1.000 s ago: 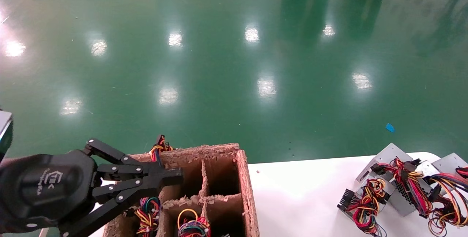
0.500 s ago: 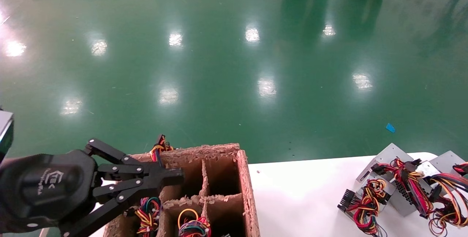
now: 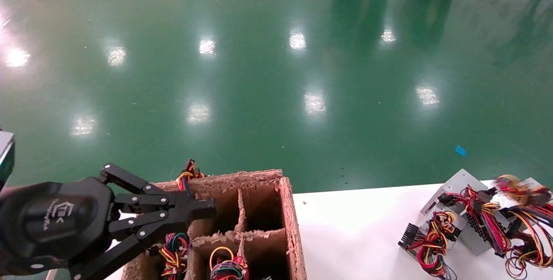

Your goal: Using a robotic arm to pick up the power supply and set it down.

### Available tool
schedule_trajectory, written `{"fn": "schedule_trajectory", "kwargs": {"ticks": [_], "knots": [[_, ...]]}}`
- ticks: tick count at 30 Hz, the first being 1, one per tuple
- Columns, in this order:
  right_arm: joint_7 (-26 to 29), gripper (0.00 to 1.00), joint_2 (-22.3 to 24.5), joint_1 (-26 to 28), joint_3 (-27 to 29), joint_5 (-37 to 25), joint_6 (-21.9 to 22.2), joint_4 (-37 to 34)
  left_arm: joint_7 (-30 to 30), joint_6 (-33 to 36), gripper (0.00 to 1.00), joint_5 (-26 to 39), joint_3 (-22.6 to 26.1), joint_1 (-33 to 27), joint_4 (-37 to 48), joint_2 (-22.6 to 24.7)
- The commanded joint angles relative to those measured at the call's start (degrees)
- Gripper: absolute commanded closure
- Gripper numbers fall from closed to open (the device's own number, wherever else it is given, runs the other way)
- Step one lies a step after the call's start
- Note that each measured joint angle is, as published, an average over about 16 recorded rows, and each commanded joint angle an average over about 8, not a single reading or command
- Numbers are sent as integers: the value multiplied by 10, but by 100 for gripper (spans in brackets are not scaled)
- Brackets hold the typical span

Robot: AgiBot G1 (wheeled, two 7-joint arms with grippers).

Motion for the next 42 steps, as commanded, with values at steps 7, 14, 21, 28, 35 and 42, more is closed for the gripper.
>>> {"fn": "schedule_trajectory", "kwargs": {"ticks": [7, 14, 21, 28, 35, 42], "knots": [[-24, 0, -12, -21, 25, 0, 29, 54, 0, 0, 100, 0, 0, 0, 0, 0], [-22, 0, -26, 8, 3, -2, 2, 78, 0, 0, 100, 0, 0, 0, 0, 0], [-15, 0, -44, 59, -36, -7, -45, 102, 0, 0, 95, 0, 0, 0, 0, 0], [-8, 0, -62, 110, -75, -13, -92, 125, 0, 0, 7, 0, 0, 0, 0, 0], [-1, 0, -80, 161, -115, -18, -139, 149, 0, 0, 0, 0, 0, 0, 0, 0], [5, 0, -98, 213, -154, -24, -186, 173, 0, 0, 0, 0, 1, 0, 0, 0]]}}
